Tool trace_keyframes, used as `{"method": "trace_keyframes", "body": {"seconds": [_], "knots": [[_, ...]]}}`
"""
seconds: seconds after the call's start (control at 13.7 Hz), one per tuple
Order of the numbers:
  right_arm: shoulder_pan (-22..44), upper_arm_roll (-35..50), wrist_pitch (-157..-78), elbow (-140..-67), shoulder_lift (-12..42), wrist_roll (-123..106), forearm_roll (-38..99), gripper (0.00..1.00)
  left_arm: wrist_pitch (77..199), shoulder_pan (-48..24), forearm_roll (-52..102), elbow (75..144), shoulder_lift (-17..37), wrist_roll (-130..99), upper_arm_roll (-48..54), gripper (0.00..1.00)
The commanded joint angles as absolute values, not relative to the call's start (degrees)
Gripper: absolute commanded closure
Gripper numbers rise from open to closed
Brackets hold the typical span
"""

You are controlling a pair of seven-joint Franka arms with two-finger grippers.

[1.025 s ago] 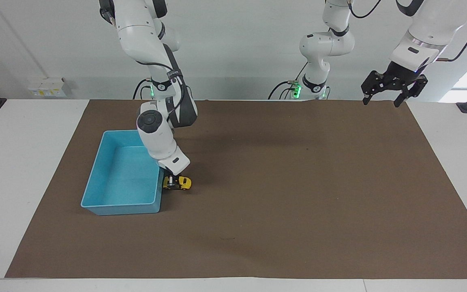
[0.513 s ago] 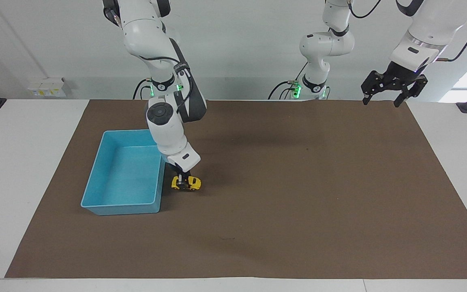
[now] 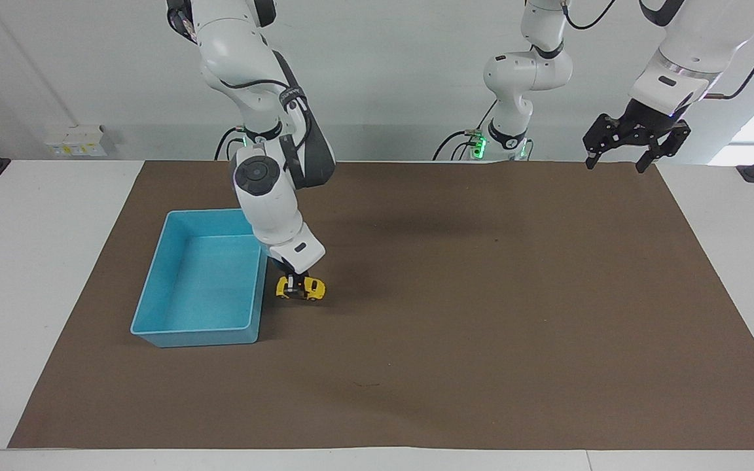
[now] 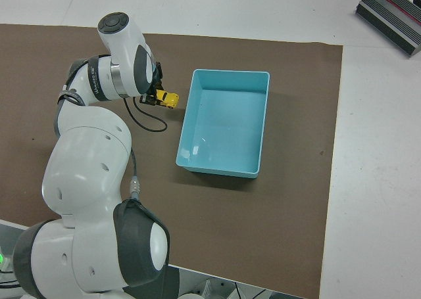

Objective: Wind up and store yellow beetle car
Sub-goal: 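Lift the car and lower it into the blue box with the right gripper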

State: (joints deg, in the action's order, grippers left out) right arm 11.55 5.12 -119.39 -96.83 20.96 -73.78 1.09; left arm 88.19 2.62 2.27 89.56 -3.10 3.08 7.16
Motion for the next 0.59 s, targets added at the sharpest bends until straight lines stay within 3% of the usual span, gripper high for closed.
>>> {"method": "trace_keyframes", "body": {"seconds": [0.0,0.51], "knots": [[10.6,5.5,-115.2,-96.2,18.1,-73.1,1.3,1.0,87.5,3.3,1.6,89.4,-3.7,3.2,7.6,0.0],[7.7,5.0,-111.4,-96.2,15.6,-77.5,1.4,1.0,87.5,3.3,1.6,89.4,-3.7,3.2,7.6,0.0]]}}
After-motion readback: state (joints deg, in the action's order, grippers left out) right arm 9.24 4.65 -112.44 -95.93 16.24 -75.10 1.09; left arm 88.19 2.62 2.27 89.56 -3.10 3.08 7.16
